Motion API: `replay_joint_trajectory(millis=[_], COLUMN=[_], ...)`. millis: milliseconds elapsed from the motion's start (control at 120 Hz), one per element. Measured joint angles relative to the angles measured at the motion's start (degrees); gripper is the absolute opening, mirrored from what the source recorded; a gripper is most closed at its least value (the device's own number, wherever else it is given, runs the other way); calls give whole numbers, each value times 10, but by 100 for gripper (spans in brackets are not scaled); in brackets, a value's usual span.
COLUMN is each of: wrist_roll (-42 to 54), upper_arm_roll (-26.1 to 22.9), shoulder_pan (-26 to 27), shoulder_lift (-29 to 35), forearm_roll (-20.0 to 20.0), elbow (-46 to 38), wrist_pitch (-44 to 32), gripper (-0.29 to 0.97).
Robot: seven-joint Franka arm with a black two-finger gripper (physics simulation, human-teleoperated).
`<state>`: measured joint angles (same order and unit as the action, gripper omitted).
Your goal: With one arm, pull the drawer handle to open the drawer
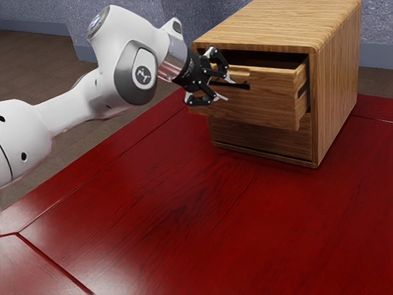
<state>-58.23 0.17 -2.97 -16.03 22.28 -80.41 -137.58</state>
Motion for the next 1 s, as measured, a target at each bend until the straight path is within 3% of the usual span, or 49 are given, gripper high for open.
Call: replay_joint_trajectory(millis=[1000], wrist_roll=[-2], upper_arm_roll=[1], shoulder_pan=[4], shoulder_lift=[74], forearm_roll=[-2], elbow=[-94], wrist_pitch=[-4], gripper=[17])
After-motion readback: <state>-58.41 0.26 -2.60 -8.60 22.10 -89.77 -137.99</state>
